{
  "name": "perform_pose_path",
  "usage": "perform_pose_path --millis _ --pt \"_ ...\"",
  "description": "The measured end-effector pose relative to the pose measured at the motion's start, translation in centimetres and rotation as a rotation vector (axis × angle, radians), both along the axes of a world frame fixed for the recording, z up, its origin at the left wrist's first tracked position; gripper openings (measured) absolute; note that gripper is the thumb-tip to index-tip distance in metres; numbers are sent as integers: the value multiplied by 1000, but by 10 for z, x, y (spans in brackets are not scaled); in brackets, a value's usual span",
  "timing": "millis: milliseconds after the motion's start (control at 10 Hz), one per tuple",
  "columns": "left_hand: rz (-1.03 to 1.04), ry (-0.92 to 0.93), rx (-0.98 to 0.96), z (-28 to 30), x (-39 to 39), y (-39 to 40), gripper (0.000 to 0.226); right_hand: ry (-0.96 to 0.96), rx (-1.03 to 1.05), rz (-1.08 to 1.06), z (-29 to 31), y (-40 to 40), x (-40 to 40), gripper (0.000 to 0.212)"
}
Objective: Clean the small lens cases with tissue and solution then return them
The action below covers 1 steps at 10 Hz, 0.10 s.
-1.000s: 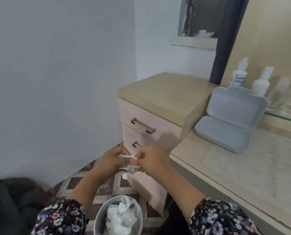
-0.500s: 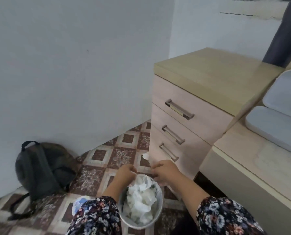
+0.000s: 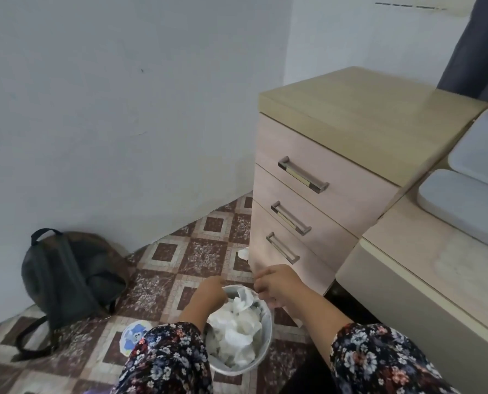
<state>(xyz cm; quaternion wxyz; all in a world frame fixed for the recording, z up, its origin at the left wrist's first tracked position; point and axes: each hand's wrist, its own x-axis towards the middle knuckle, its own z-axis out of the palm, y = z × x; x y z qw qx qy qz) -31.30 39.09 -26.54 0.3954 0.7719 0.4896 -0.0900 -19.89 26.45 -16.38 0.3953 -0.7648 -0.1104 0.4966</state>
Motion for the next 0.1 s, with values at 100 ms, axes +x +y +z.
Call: perform_pose_path --millis 100 --pt "-46 -16 43 8 5 1 39 -32 7 20 6 -6 4 16"
